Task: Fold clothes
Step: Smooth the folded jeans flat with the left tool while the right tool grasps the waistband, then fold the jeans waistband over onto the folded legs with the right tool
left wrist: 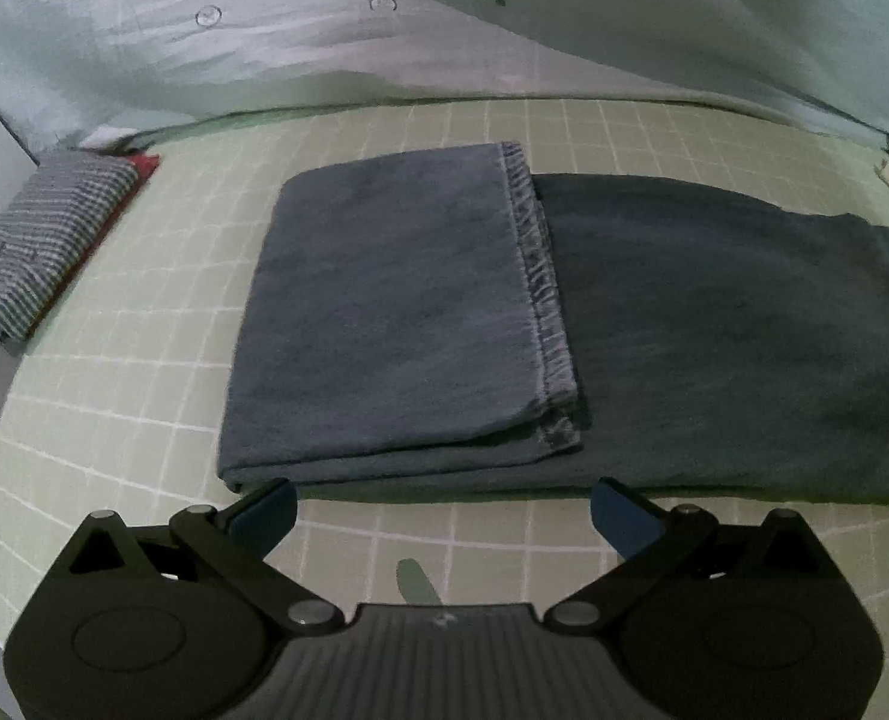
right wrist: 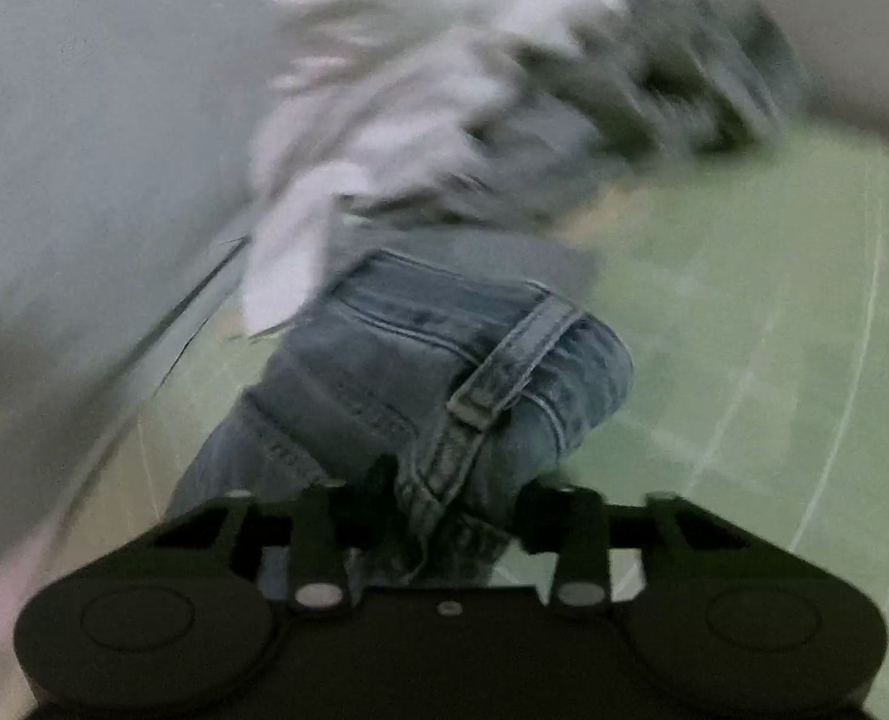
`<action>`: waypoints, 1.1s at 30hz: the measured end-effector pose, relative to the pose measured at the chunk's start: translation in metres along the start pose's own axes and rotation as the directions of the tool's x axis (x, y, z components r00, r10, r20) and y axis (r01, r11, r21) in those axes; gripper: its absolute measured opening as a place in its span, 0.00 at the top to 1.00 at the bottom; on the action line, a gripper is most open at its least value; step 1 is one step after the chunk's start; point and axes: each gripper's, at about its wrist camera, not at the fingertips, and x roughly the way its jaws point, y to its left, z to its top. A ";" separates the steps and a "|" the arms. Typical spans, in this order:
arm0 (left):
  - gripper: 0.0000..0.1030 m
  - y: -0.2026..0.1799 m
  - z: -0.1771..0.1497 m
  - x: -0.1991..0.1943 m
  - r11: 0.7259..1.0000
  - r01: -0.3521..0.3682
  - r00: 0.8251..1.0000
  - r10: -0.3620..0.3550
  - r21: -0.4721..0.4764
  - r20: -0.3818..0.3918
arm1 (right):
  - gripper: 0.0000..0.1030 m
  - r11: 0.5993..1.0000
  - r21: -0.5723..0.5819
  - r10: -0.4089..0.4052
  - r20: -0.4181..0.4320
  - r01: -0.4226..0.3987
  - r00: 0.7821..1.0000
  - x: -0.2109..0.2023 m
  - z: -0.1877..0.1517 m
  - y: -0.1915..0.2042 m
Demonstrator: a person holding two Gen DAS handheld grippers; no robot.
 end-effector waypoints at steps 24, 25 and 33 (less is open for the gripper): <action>0.00 0.076 -0.008 0.004 0.989 0.053 0.998 -0.048 -0.137 0.035 | 0.80 0.433 -0.886 0.401 0.022 -0.168 0.916 -0.128 -0.194 0.257; 0.00 0.079 -0.008 0.004 0.989 0.052 0.998 -0.047 -0.140 0.037 | 0.80 0.375 -0.906 0.388 -0.041 -0.199 0.921 -0.121 -0.215 0.260; 0.00 0.092 -0.005 0.009 0.984 0.070 0.997 -0.065 -0.166 0.036 | 0.49 0.237 -0.960 0.299 -0.074 -0.149 0.951 -0.114 -0.248 0.253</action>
